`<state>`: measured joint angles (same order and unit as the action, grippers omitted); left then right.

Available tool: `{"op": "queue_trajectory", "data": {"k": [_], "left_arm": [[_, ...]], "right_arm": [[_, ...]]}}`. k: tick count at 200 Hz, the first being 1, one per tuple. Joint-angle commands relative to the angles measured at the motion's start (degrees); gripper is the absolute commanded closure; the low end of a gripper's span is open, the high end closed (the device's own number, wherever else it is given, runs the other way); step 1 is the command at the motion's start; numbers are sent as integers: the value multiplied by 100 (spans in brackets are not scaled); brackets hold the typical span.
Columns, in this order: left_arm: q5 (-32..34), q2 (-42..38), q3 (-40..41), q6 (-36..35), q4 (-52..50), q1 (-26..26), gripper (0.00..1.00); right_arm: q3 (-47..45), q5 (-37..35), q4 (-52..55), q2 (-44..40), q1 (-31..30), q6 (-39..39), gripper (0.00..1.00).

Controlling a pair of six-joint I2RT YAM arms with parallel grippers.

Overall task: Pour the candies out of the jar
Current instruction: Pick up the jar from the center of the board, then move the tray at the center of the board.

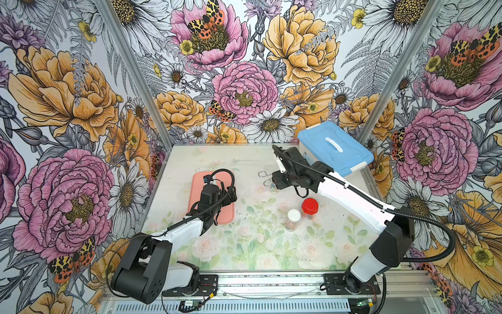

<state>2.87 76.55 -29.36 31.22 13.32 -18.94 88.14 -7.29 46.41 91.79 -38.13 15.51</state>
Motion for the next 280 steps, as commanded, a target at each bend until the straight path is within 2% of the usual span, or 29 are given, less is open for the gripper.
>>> {"op": "queue_trajectory", "data": {"k": [1,51,99,173,225,241,256,280], "left_arm": [[-326,433,-319,129,339,-129,1],[-565,1452,-776,293,346,-455,1],[-616,1798,-919,484,344,-756,1],[-638,2204,-1617,864,390,-1994,1],[-868,2964,-2230,1287,966,-2276,1],[-614,2833,-2081,1308,1051,-2267,1],[-509,2319,-1851,1225,1047,-2153,1],[-453,1813,-1606,1053,502,-1884,1]], "right_arm": [[110,-39,-204,-389,192,-337,60],[-318,-169,-500,-908,631,-294,60],[-526,-152,-662,-1216,837,-281,61],[-723,-94,-871,-1393,998,-249,62],[-919,-156,-924,-1706,1119,-214,62],[-1004,-186,-932,-1828,1165,-211,62],[-1053,-157,-931,-1891,1202,-218,62],[-1073,-108,-937,-1832,1220,-246,62]]}}
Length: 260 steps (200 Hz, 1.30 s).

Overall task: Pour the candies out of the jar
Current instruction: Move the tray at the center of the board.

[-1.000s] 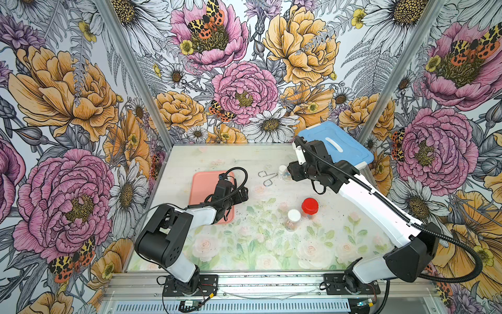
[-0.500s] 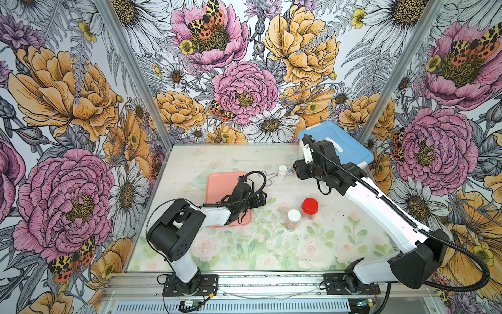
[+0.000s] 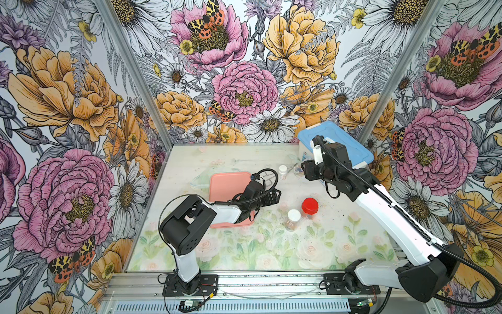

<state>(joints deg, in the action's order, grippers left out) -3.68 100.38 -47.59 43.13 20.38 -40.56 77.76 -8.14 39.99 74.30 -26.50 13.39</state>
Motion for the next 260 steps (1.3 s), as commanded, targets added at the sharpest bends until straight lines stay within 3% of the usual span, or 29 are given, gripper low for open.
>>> {"op": "queue_trajectory", "data": {"k": [1,56,213,239,260], "left_arm": [[206,-588,225,-147,-220,290,1],[771,-1096,584,-627,-1072,452,1],[60,752,-783,-254,-697,-514,1],[121,459,-634,-306,-674,-397,1],[-46,-310,-222,-531,-662,77,1]], "right_arm": [[-34,-22,-296,-74,57,-27,62],[-75,12,-451,46,62,74,63],[-279,83,-571,-198,66,49,64],[-253,220,-588,-111,60,56,64],[-154,447,-593,34,62,82,64]]}}
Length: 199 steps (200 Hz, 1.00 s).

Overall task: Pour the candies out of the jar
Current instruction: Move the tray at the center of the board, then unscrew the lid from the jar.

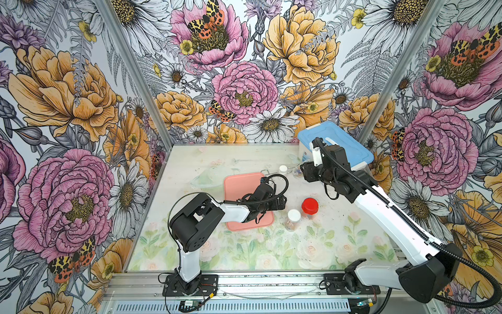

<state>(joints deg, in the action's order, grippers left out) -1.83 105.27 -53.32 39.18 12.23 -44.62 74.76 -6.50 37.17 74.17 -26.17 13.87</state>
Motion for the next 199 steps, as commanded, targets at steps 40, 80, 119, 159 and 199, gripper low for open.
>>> {"op": "queue_trajectory", "data": {"k": [40,80,119,159,199], "left_arm": [[-1070,-2016,852,-1188,-20,1821,1],[-1256,-2753,863,-2334,-148,2323,1],[-1927,-2978,886,-3569,172,2028,1],[-2163,-2958,902,-4475,299,1516,1],[-2434,-2808,818,-4828,473,1416,1]], "right_arm": [[569,1501,-306,598,25,70,66],[996,2723,-280,1169,25,229,66],[1280,3256,-35,1502,29,223,66],[1350,3403,219,1653,31,217,66],[1342,3835,304,1665,11,316,68]]}}
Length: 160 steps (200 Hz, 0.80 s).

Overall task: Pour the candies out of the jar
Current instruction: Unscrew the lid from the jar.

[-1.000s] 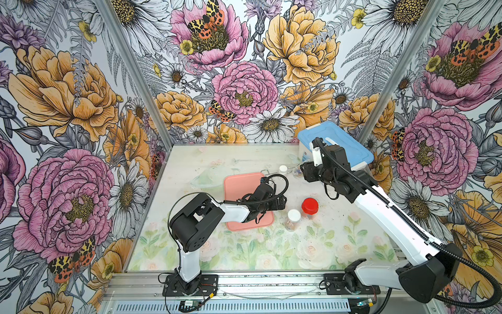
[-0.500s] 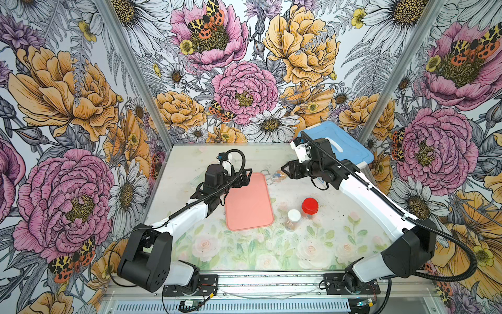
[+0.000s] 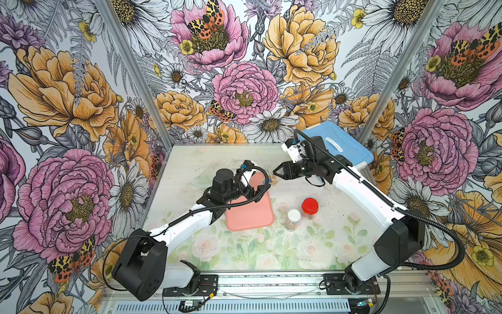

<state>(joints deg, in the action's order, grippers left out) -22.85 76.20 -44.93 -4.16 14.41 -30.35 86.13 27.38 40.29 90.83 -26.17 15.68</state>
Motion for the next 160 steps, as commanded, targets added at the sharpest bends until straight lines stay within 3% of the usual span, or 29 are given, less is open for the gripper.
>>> {"op": "queue_trajectory", "data": {"k": [1,48,122,160], "left_arm": [[-333,106,-28,-500,255,-13,1],[-719,468,-287,-619,245,-45,1],[-507,650,-354,-745,278,-111,2],[-409,600,-299,-755,272,-112,9]], "right_arm": [[204,454,-6,-2,9,136,68],[141,733,60,-148,-120,196,68],[71,880,70,-186,-283,281,68],[73,824,62,-217,-284,285,68]]}}
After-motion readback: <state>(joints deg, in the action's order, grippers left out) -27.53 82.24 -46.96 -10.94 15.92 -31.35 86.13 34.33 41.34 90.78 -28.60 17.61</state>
